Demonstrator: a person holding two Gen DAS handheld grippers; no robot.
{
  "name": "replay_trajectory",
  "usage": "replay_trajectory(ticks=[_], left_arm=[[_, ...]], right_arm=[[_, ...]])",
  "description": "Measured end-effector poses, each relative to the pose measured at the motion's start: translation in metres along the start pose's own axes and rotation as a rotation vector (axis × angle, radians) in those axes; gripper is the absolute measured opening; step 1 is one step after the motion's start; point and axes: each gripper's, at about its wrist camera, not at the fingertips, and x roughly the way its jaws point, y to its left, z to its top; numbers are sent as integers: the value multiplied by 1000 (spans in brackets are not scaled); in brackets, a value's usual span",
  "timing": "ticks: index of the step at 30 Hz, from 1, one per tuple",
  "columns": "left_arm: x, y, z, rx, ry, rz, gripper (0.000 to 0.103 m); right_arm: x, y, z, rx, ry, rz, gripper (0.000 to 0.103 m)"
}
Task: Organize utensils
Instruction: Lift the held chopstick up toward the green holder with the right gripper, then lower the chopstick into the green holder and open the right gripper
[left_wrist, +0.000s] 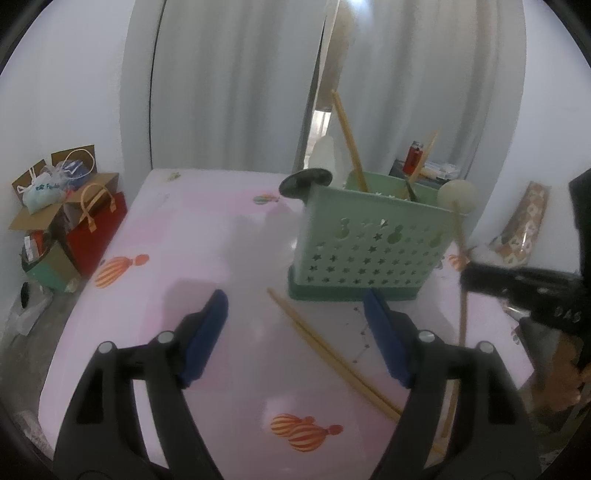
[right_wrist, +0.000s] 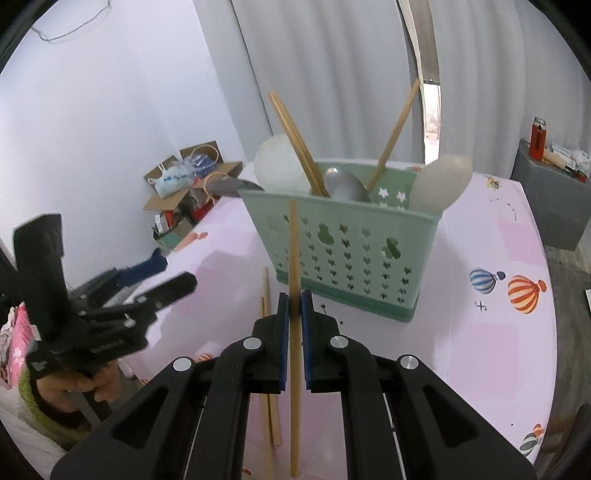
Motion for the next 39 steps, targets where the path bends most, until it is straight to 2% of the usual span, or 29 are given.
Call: replay_trajectory(ticks=[12, 30, 36, 39], left_arm=[[7, 8, -4, -25, 35, 39, 83], [9, 15, -7, -39, 44, 47, 84], [8, 18, -8, -44, 42, 51, 84], [5, 20, -8, -51, 34, 58, 84]], right_arm=[[-15, 7, 24, -2, -76, 29, 7], [-31, 13, 56, -7, -171, 85, 7], [-46, 13, 84, -13, -230, 135, 7], [-61, 5, 112, -20, -293, 145, 7]])
